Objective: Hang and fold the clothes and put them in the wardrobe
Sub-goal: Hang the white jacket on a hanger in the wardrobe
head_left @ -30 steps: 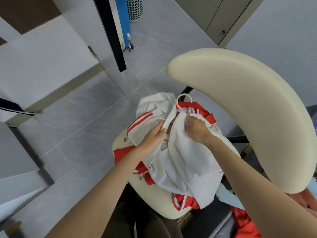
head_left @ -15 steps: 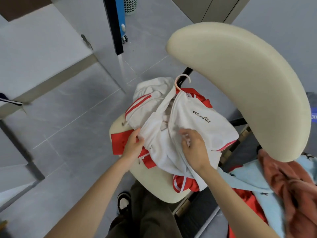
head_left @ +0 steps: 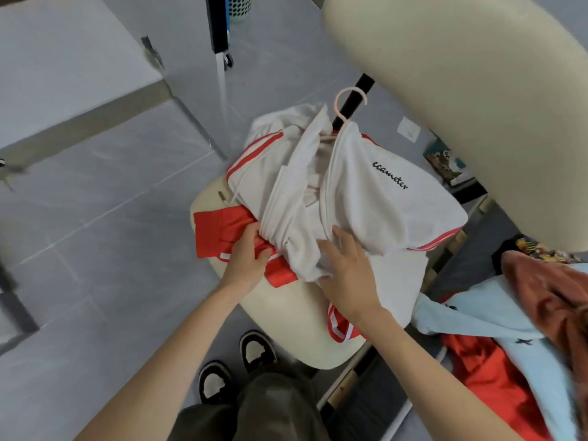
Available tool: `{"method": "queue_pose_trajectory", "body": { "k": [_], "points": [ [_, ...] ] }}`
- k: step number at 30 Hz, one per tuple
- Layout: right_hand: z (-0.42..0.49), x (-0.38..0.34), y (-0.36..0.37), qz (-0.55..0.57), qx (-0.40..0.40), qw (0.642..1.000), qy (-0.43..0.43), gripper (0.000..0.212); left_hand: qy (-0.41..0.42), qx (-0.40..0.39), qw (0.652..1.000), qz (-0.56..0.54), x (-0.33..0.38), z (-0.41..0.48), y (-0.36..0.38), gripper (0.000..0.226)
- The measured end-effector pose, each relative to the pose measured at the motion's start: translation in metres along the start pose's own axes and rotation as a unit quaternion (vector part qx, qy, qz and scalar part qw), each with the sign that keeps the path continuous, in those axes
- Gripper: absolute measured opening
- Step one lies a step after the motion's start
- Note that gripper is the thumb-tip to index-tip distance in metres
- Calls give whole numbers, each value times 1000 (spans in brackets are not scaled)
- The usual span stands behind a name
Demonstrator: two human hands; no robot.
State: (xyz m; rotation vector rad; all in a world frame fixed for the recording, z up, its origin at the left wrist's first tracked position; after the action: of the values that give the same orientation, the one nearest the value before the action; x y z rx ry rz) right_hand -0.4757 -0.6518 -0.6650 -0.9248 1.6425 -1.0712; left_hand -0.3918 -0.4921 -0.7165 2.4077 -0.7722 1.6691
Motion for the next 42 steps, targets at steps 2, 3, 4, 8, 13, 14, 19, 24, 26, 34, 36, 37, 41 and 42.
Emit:
{"method": "queue_pose_trajectory", "body": {
  "k": [2,3,4,8,13,14,19,24,26,34,36,37,41,42],
  "points": [
    [6,1,0,-15,55,998,-17,34,49,30,998,16,1,4,3,22],
    [8,3,-2,-16,80,996,-32,26,72,47,996,18,1,5,5,16],
    [11,6,-5,-10,99,994,-46,24,96,62,993,15,3,5,7,13],
    [12,14,-12,31,140,984,-108,14,160,100,981,-38,12,2,14,17],
    [7,26,-17,80,147,982,-87,11,244,106,964,-28,31,-15,18,12],
    [5,25,-21,94,142,982,-85,11,256,121,959,2,36,-20,17,14],
    [-22,24,-62,103,175,975,-89,22,302,172,936,57,78,-52,9,29],
    [-39,26,-110,128,152,976,-90,21,321,169,927,90,138,-87,18,23],
    [-41,23,-122,165,142,972,-93,21,295,165,937,90,158,-95,22,18],
    [-76,24,-68,328,-80,939,-63,32,109,-40,993,10,116,-102,62,79],
    [-81,41,-67,374,-33,927,-18,29,72,-66,995,0,81,-107,71,82],
    [-81,49,-67,386,-14,923,6,28,70,-63,995,10,67,-110,73,79],
    [-77,52,-62,376,-4,926,43,37,166,-10,967,195,39,-115,75,64],
    [-74,44,-60,374,-12,927,41,45,187,-10,956,224,35,-116,78,64]
  ]
}}
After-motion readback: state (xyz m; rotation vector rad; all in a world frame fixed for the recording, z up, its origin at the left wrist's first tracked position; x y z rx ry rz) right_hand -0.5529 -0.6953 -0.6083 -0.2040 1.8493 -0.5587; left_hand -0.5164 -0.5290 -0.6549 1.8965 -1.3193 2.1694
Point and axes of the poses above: each hand's wrist, its own z-axis towards the middle knuckle, its own y-axis out of the palm, x = y × z, the point moved 7 cm from there along z, towards the middle knuckle, and after that the axes turned 4 degrees about -z, right-handed, at the moved point
